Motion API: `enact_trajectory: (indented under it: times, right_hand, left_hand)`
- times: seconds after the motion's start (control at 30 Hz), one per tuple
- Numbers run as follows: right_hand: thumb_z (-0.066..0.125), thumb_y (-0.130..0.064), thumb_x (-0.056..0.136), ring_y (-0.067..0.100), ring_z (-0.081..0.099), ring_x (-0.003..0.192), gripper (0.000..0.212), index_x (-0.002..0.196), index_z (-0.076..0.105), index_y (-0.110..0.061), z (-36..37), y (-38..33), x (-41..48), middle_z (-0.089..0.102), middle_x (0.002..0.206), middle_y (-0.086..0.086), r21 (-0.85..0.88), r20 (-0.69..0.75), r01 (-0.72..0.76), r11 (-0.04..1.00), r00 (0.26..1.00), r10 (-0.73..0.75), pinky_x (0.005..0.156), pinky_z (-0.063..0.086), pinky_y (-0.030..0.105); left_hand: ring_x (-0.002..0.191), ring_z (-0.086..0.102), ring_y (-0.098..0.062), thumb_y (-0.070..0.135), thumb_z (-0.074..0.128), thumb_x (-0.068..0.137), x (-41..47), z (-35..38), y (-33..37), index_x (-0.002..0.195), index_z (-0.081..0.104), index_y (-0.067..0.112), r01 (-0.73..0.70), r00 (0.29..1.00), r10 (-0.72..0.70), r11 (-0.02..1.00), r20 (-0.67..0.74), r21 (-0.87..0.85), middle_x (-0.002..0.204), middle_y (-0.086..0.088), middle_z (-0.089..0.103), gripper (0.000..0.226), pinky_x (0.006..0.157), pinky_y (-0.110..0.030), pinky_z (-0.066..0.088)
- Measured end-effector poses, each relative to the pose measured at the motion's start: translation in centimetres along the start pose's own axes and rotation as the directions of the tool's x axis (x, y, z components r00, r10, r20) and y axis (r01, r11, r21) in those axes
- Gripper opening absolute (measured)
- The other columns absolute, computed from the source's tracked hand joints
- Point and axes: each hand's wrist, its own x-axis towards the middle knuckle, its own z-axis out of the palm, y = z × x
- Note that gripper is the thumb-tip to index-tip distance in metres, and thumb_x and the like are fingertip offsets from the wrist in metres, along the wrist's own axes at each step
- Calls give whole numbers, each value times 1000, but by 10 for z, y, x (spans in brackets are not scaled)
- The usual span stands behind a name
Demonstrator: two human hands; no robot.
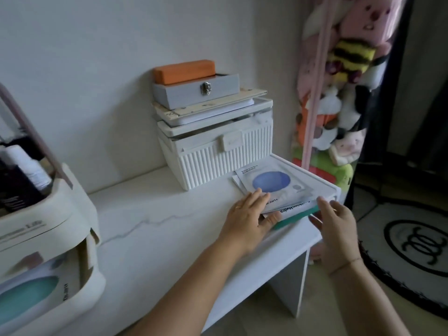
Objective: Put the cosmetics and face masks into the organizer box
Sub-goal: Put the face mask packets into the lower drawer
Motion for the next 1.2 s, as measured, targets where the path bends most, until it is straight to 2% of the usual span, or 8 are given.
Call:
enact_trajectory:
  times: [0.17,0.4,0.5,0.63,0.83,1.0,1.1,1.2]
  right_hand:
    - [58,-18,92,34,59,115,51,133,41,7,10,0,-5,56,125,26,156,24,-39,987,999,36,98,48,46]
    - [66,-25,86,25,68,94,38,119,57,-9,45,-1,-23,68,107,12,84,49,41,996,998,-45,78,56,38]
    - [65,-16,85,28,66,91,24,108,62,-8,60,-2,-13,69,104,13,8,30,-7,1000,1000,6,75,54,35]
    - [58,-3,87,26,63,79,18,104,63,-6,53,-6,-9,67,93,11,-22,75,59,998,996,-57,59,48,26]
    - [56,0,90,9,68,71,29,88,71,-25,25,-28,-12,73,77,-6,-16,495,358,933,814,-304,58,57,24]
    - [54,2,89,13,64,72,25,91,69,-18,47,-30,-9,72,77,-5,-32,627,321,947,744,-231,62,53,26]
    - [54,0,90,12,64,68,18,94,68,-12,54,-18,-8,72,74,-1,-130,678,279,951,725,-120,59,53,21]
    - [59,-3,88,23,63,76,14,99,65,-9,54,-9,-9,69,87,16,-202,659,283,938,748,-83,71,55,36]
  left_hand:
    - [142,22,-9,57,38,91,0,-1,-2,143,39,26,-35,999,28,988,-44,-154,155,8,27,60,117,-34,18]
    - [127,31,8,62,37,85,-7,-7,-1,134,51,28,7,998,-33,905,-53,-426,147,16,38,61,104,-15,26]
    - [130,30,5,62,36,85,-10,-9,1,136,49,29,-11,1000,0,909,-28,-416,149,16,36,62,107,-17,26]
    - [128,29,12,59,37,86,-14,-13,1,133,51,30,-30,996,-18,851,-86,-525,145,17,36,57,98,2,21]
    - [126,47,-8,53,70,71,-19,-54,-35,140,31,24,-138,809,-240,810,-537,-570,138,5,47,84,101,-24,41]
    - [84,67,4,48,81,59,-37,-81,-67,100,57,32,-86,825,-333,725,-457,-683,91,23,71,50,64,-9,48]
    - [83,70,-5,37,84,62,-55,-69,-85,100,61,25,-11,827,-405,682,-390,-732,93,6,74,46,67,-18,52]
    - [93,69,-15,24,80,68,-59,-67,-89,111,58,16,-9,838,-428,608,-338,-794,101,-1,73,48,81,-31,53]
